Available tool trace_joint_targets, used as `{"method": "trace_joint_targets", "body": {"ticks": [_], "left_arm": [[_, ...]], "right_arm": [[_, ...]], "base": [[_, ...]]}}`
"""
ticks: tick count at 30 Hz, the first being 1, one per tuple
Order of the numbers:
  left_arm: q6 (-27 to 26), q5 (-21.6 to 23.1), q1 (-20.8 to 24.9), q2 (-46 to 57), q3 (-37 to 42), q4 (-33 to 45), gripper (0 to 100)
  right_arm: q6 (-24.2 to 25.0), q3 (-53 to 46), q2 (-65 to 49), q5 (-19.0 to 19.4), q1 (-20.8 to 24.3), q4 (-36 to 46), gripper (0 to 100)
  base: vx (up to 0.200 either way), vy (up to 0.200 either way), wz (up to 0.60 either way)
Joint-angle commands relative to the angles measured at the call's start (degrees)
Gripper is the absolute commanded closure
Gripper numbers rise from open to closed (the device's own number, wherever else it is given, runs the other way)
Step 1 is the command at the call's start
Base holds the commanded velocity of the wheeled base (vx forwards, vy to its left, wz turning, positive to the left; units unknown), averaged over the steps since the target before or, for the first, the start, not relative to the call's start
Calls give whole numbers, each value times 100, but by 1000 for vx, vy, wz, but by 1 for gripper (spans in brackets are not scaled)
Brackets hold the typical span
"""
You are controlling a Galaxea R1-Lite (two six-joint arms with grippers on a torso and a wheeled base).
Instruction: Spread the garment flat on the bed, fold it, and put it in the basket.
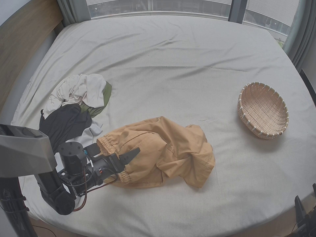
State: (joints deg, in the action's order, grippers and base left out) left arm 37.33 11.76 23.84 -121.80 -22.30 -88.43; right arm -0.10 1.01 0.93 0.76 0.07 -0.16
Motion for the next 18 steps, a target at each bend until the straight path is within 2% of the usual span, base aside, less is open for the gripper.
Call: {"method": "trace_joint_targets", "body": {"ticks": [1, 5, 13, 18], "left_arm": [[231, 1, -38, 341, -196, 1, 0], [433, 1, -38, 473, -302, 1, 0], [451, -16, 217, 279, -266, 1, 0], [442, -43, 191, 7, -398, 1, 0]], "right_arm": [[1, -101, -84, 4, 1, -2, 0], [1, -101, -84, 4, 1, -2, 0], [1, -101, -84, 4, 1, -2, 0], [1, -101, -84, 4, 1, -2, 0]], "base": [[0, 0, 0], [0, 0, 0], [0, 0, 0], [0, 0, 0]]}}
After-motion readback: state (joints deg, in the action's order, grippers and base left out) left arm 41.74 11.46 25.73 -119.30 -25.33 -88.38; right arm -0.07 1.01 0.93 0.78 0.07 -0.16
